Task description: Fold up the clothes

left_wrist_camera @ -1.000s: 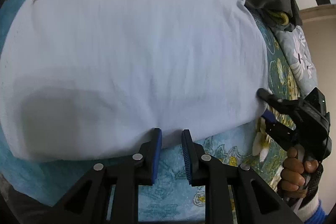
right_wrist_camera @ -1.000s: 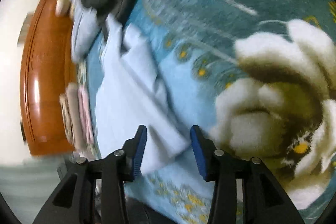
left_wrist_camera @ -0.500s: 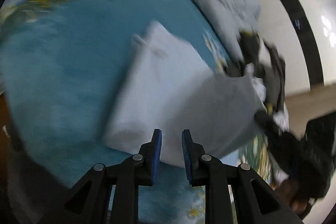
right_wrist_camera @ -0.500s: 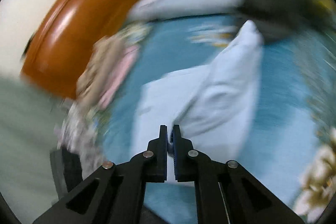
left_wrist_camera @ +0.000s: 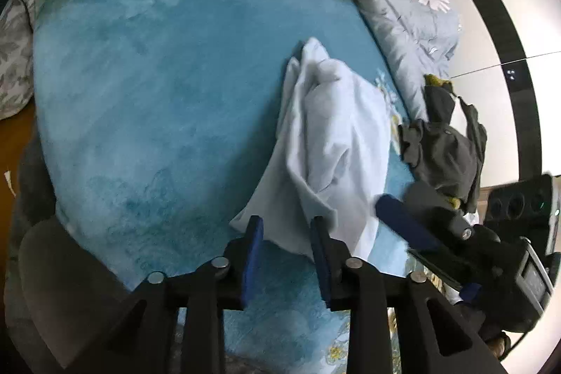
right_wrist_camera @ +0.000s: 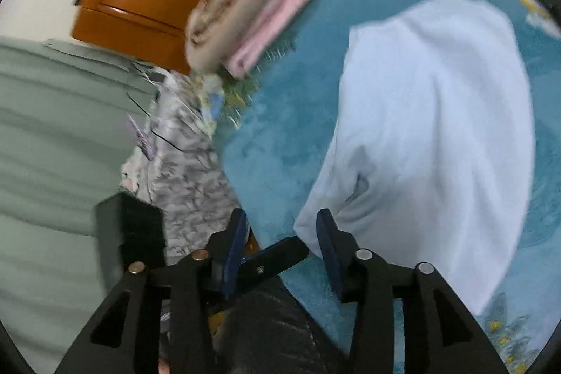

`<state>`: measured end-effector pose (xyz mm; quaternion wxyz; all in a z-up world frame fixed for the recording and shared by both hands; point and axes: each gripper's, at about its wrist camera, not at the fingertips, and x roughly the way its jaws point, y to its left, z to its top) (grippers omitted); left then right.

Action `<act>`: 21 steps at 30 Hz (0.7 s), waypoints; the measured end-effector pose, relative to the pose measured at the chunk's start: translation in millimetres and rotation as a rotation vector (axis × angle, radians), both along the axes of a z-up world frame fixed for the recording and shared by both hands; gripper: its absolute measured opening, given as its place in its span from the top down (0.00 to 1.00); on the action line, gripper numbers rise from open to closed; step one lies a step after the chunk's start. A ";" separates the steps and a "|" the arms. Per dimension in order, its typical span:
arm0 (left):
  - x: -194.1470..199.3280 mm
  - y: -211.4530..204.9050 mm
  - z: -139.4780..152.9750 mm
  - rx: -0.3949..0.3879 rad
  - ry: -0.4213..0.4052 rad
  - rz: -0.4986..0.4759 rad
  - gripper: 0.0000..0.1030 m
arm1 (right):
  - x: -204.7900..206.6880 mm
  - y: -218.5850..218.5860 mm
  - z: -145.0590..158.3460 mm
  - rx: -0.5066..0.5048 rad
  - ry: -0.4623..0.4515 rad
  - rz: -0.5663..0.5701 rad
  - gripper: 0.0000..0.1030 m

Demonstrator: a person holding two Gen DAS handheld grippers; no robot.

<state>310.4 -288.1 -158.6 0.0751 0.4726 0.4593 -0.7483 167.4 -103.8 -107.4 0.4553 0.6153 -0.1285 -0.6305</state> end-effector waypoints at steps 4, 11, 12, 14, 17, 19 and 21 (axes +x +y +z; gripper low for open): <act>-14.7 4.8 4.8 -0.039 0.027 -0.037 0.55 | -22.9 64.6 -6.3 0.049 0.010 -0.200 0.57; -31.0 23.4 -5.6 0.035 0.028 -0.093 0.52 | -29.1 152.3 -57.4 0.169 -0.113 -0.401 0.57; -31.0 22.7 -6.8 0.021 0.019 -0.089 0.55 | -28.2 155.9 -61.5 0.171 -0.125 -0.409 0.57; -29.9 20.1 -6.6 0.001 0.011 -0.076 0.90 | -29.0 161.9 -68.1 0.170 -0.146 -0.418 0.57; -20.5 12.3 6.5 -0.049 0.059 -0.031 0.91 | -32.0 157.4 -70.4 0.156 -0.156 -0.409 0.57; -16.6 7.9 8.5 -0.125 0.009 -0.031 0.91 | -31.7 150.8 -67.9 0.138 -0.147 -0.377 0.57; -15.5 4.2 -5.4 -0.120 -0.071 -0.030 0.91 | -31.0 143.0 -67.3 0.131 -0.143 -0.339 0.57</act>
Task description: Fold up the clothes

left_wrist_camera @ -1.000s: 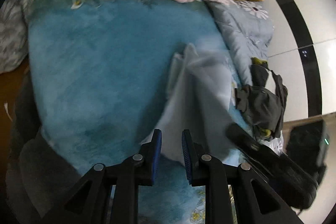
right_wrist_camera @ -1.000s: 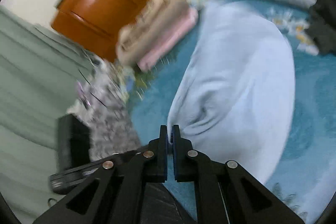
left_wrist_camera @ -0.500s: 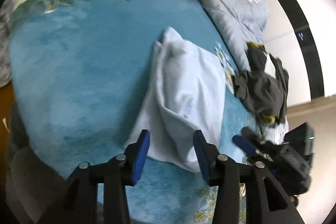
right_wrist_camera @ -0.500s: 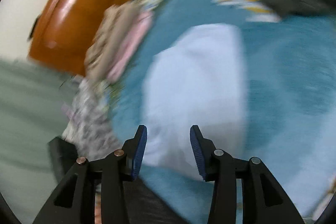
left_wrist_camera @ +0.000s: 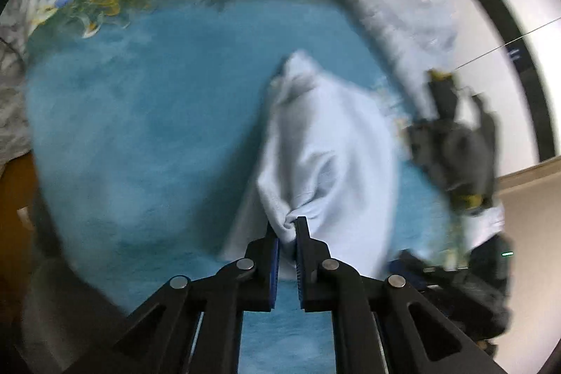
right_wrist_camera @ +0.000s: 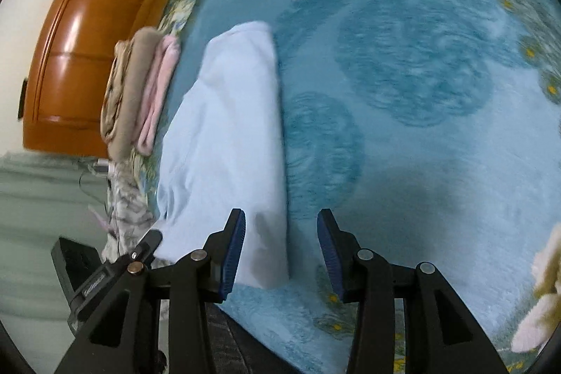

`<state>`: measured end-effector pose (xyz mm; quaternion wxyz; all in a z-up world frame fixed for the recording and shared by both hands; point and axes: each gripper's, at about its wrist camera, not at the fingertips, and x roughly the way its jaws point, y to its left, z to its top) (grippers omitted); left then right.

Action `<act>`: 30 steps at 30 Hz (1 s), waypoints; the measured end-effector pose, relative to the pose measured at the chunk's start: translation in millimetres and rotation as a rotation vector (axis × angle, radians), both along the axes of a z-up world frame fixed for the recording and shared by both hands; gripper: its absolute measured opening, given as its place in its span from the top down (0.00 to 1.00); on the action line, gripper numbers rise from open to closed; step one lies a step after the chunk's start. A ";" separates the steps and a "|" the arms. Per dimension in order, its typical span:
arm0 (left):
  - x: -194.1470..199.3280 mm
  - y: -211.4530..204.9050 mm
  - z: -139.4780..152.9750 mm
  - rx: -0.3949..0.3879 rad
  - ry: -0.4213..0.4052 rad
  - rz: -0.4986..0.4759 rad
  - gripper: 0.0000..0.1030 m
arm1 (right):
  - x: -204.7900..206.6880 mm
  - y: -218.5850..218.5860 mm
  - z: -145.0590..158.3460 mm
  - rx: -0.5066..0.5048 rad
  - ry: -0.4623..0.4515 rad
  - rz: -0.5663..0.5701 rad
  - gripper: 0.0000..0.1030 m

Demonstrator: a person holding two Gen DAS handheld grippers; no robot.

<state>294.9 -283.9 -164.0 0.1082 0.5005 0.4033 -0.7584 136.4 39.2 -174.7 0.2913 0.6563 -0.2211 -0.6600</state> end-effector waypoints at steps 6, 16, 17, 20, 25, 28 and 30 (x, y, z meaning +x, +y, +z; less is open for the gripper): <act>18.0 -17.7 -24.5 0.201 0.031 0.096 0.81 | 6.4 -16.6 -21.3 -0.019 -0.080 0.057 0.57; 23.1 -22.9 -1.6 0.205 0.119 0.110 0.60 | 5.3 -29.9 -23.0 -0.068 -0.115 0.027 0.92; 21.0 -21.4 1.5 0.195 0.119 0.100 0.59 | 0.7 -24.5 -16.0 -0.064 -0.090 0.028 0.93; 12.7 -15.0 9.7 0.181 0.123 0.063 0.57 | -21.5 -2.0 12.4 -0.011 0.027 0.057 0.93; -14.1 0.8 10.4 0.198 0.117 -0.001 0.54 | -87.0 49.0 52.6 0.222 0.237 0.139 0.94; -38.2 16.5 5.2 0.193 0.067 -0.049 0.49 | -116.6 74.6 53.1 0.335 0.232 0.090 0.92; -47.2 21.8 0.7 0.193 0.038 -0.051 0.44 | -119.9 92.9 51.7 0.320 0.207 -0.005 0.90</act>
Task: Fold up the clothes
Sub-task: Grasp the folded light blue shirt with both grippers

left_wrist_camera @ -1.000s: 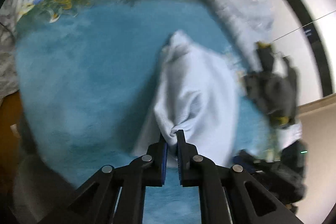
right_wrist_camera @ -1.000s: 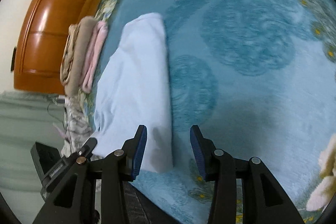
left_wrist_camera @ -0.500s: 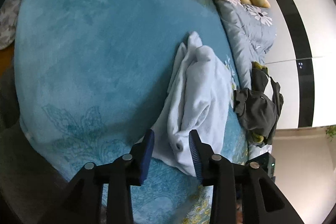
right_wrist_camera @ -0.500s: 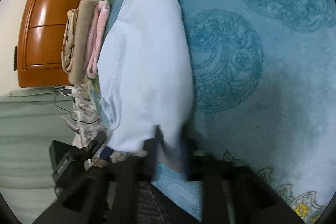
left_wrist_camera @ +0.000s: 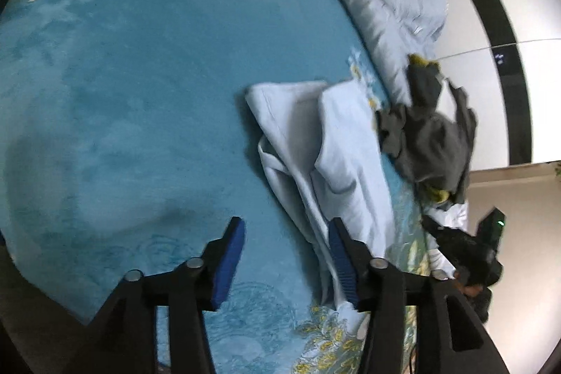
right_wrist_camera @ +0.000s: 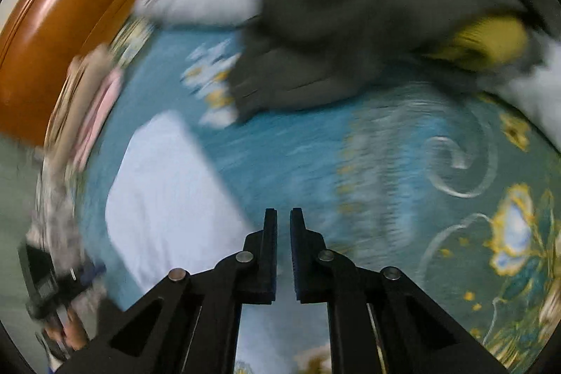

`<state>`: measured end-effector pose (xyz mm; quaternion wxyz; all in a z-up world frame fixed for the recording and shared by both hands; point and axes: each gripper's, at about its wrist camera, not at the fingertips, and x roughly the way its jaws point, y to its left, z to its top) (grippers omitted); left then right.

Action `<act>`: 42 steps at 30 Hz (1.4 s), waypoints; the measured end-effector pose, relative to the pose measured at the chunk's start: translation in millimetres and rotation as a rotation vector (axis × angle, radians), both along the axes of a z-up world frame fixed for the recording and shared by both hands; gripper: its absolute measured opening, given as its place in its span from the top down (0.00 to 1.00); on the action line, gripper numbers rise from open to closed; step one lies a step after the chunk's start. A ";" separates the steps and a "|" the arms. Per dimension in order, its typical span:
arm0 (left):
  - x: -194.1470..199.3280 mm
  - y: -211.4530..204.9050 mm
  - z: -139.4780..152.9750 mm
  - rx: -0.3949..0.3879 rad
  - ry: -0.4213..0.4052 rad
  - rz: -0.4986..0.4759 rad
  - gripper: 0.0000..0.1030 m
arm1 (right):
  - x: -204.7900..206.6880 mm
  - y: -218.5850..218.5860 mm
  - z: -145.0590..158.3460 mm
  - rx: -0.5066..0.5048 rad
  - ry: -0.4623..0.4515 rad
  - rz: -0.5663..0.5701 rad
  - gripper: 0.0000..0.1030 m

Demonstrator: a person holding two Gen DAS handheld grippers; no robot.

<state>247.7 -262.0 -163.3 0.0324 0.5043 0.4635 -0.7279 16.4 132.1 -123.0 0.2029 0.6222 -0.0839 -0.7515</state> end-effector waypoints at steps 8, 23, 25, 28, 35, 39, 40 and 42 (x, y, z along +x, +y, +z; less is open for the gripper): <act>-27.1 -9.7 -17.2 0.075 -0.015 0.146 0.25 | 73.5 19.4 -54.1 -0.313 -0.188 -0.154 0.49; -54.5 -2.7 -36.4 0.042 -0.160 0.216 0.48 | 73.0 -1.0 -93.3 -0.507 -0.233 -0.463 0.55; -53.4 -7.1 -38.4 0.074 -0.165 0.239 0.72 | 70.3 -2.5 -100.2 -0.531 -0.276 -0.490 0.75; -53.9 -8.7 -36.2 0.075 -0.161 0.250 0.85 | 67.1 -2.4 -100.3 -0.512 -0.285 -0.489 0.86; -25.4 6.9 12.7 0.019 -0.036 0.199 0.89 | 50.6 -11.4 -61.7 -0.533 -0.198 -0.324 0.90; 6.5 19.1 29.0 -0.020 -0.009 0.096 0.89 | 35.2 -12.0 -25.3 -0.581 -0.124 -0.189 0.90; 11.4 22.7 25.9 -0.023 -0.018 0.075 0.89 | 31.5 -9.9 -18.6 -0.568 -0.104 -0.154 0.90; 14.3 26.4 4.4 0.001 -0.068 0.055 0.89 | 24.7 -8.1 -15.9 -0.523 -0.088 -0.106 0.90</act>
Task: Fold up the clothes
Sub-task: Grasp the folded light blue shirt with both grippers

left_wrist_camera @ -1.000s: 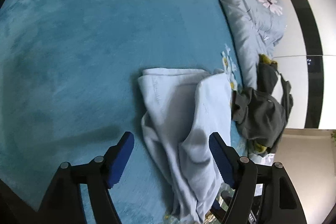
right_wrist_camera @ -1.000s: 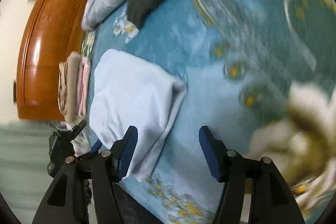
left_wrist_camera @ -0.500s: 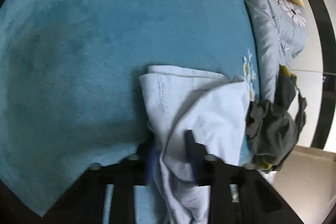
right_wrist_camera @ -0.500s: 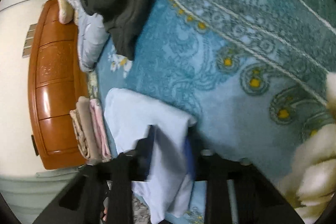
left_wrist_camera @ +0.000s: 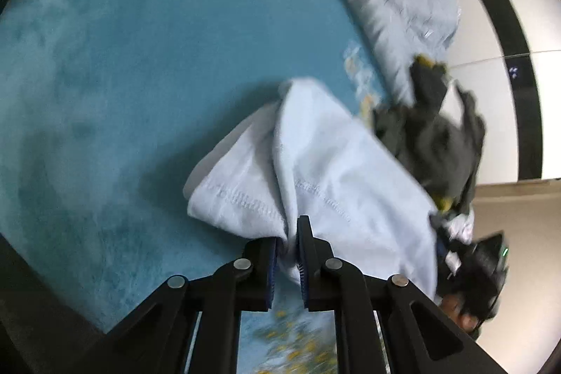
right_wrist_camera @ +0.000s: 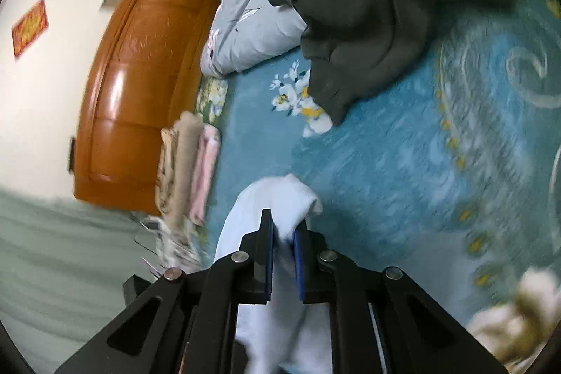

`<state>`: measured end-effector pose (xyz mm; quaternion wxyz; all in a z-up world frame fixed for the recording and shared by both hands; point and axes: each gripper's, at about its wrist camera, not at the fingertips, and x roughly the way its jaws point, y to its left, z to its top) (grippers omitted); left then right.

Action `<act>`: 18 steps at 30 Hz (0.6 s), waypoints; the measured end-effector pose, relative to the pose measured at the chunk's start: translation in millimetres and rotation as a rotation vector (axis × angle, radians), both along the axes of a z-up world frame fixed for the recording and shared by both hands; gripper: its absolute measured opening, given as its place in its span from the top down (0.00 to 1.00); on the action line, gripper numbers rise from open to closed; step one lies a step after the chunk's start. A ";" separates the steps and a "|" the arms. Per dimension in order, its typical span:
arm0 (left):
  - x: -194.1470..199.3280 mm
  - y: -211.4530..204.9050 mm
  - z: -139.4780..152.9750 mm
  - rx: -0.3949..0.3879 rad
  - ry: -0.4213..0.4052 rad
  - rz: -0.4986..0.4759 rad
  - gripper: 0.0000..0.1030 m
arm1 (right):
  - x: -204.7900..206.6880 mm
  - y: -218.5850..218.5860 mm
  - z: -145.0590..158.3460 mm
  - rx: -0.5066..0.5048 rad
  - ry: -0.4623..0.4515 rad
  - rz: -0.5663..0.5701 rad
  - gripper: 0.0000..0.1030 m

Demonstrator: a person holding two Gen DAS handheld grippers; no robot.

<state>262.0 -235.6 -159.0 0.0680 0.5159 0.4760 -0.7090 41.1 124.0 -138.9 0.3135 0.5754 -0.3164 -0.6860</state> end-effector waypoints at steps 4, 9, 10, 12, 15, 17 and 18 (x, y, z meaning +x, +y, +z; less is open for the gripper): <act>6.3 -1.1 -29.1 0.058 -0.074 -0.006 0.85 | -3.8 -6.1 -38.5 0.128 -0.079 0.019 0.90; 13.0 -17.4 -15.2 0.036 -0.028 -0.016 0.72 | 10.0 13.0 -72.5 0.100 -0.169 -0.103 0.89; 14.7 -21.3 -10.7 0.008 -0.011 -0.023 0.68 | 12.1 13.8 -72.4 0.101 -0.167 -0.107 0.86; 18.1 -29.0 -1.7 -0.049 0.021 -0.038 0.58 | 13.4 12.0 -68.8 0.123 -0.160 -0.095 0.82; 9.4 -41.3 3.6 -0.124 0.044 -0.037 0.47 | 18.2 12.7 -60.3 0.123 -0.156 -0.059 0.54; -0.2 -50.9 -0.1 -0.122 0.060 -0.033 0.43 | 24.7 15.7 -57.8 0.124 -0.152 -0.050 0.53; -5.8 -53.6 -4.9 -0.103 0.060 -0.035 0.42 | 28.6 16.7 -59.9 0.129 -0.162 -0.048 0.53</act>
